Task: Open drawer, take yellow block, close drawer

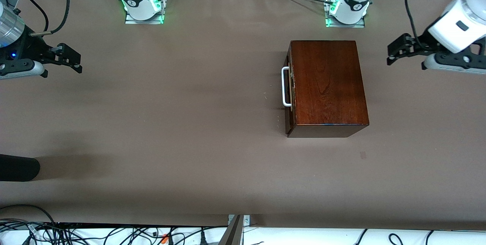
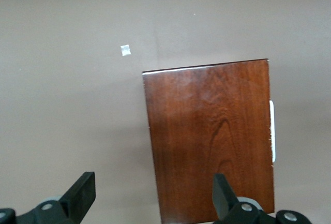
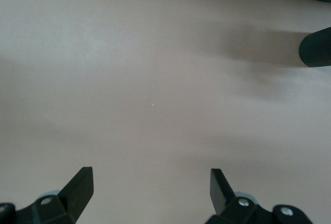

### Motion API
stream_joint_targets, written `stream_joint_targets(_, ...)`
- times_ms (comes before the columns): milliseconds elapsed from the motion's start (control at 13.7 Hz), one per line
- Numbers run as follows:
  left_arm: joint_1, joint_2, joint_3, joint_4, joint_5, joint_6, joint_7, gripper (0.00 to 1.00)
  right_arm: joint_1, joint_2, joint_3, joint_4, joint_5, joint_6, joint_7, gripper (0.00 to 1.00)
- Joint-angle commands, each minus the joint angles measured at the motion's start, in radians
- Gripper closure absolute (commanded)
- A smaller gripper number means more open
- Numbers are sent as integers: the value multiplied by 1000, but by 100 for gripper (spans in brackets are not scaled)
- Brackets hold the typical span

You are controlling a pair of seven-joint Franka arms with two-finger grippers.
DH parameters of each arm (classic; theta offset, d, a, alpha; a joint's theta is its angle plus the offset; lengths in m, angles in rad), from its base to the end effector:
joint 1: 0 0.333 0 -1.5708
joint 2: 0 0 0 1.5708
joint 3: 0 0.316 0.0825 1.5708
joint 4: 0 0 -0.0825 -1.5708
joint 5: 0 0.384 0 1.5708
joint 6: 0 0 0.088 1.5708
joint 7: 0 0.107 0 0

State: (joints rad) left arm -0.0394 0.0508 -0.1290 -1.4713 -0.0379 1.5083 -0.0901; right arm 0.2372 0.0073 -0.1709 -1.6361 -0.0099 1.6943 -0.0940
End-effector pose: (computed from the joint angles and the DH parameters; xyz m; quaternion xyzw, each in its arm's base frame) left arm 0.5560 -0.0967 0.6376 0.9989 -0.0401 -0.0095 0.0211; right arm 0.5659 0.0370 0.6005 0.9964 0.0805 0.0254 0.0059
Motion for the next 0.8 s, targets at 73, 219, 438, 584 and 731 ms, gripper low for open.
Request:
stream_joint_targets(73, -7, 12, -102, 2, 21, 26, -141, 0, -2, 5, 2, 18, -13, -9, 8, 0)
stream_joint_targets(219, -7, 27, -168, 2, 24, 53, -209, 0, -2, 5, 2, 18, -13, -9, 8, 0)
stream_joint_targets(438, -8, 43, -256, 3, 68, 73, -285, 0, -2, 5, 2, 18, -13, -10, 8, 0)
stream_joint_targets(584, -26, 49, -293, 3, 85, 73, -344, 0, -4, 5, 2, 18, -13, -10, 8, 0)
stream_joint_targets(731, -80, 61, -297, 3, 87, 90, -407, 0, -4, 5, 2, 18, -13, -10, 8, 0)
